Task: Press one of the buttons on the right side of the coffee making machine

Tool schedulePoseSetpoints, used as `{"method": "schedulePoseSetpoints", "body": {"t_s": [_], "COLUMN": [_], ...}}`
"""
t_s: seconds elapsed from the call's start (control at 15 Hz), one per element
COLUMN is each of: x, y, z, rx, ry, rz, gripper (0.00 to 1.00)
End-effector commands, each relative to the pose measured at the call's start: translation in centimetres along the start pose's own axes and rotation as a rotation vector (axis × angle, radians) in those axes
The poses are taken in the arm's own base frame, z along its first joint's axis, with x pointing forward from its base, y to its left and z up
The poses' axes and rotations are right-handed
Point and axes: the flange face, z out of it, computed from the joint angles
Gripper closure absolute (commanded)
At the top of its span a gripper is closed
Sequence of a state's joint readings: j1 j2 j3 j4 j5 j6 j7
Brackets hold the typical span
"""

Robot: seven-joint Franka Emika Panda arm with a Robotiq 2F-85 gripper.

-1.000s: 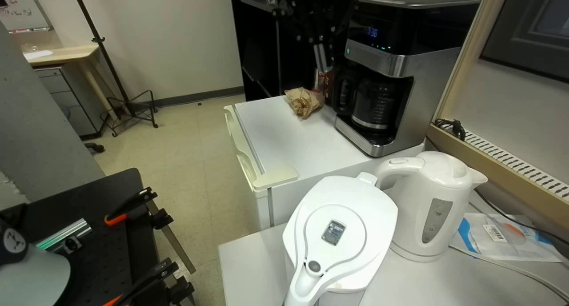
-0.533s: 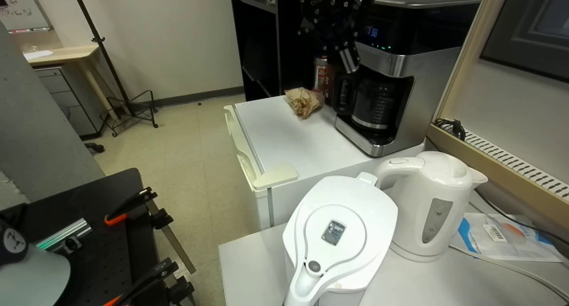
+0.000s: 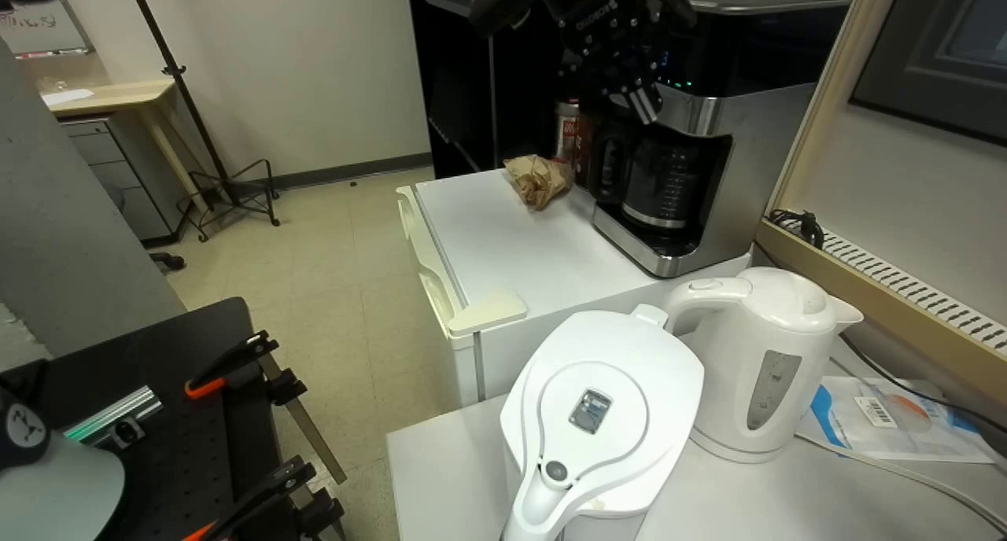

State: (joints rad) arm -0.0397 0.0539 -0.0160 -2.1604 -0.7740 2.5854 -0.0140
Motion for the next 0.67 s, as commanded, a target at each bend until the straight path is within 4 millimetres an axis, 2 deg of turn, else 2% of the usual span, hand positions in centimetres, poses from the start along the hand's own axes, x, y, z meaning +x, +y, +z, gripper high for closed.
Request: {"method": "schedulePoseSetpoints", "body": {"t_s": [0.0,0.6], "x": [2.3,5.7], "y": [-0.1,-0.6], "z": [0.7,2.0], "rx": [-0.026,-0.03], "ry": [0.051,0.108], "rz": [-0.001,-0.006], "gripper": [1.0,1.0]}}
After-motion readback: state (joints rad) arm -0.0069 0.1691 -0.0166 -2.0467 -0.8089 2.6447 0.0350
